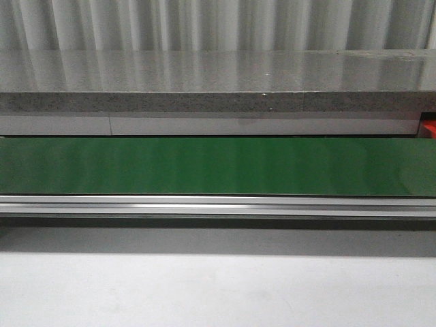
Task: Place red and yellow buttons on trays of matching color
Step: 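Move the left gripper over a yellow button on the table, then close the left gripper on the yellow button and lift it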
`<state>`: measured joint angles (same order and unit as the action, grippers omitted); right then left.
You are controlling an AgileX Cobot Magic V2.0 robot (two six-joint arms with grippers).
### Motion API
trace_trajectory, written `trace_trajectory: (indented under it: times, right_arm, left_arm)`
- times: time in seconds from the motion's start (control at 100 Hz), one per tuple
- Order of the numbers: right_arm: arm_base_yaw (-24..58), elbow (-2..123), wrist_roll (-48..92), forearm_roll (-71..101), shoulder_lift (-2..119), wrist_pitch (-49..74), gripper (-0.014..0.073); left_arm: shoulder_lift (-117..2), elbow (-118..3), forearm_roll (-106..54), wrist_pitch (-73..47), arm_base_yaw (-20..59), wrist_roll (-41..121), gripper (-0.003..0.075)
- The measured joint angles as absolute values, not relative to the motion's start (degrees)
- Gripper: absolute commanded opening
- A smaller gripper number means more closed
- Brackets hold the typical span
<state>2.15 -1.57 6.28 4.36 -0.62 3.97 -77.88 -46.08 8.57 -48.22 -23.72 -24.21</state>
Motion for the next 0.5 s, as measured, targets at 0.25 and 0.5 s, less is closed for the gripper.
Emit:
trace_trajectory:
  times: [0.25,0.5]
  right_arm:
    - [2.2,-1.6,6.3,4.4,-0.6,4.0,-0.0059]
    - [2.2,-1.6,6.3,4.4,-0.6,4.0,-0.0059]
  left_arm:
    - [-83.5,-47.4,8.8,-47.0,-23.7,-23.8,0.0513]
    - [-87.4,-47.5,8.9,-43.1,-24.3,-23.8,0.0513]
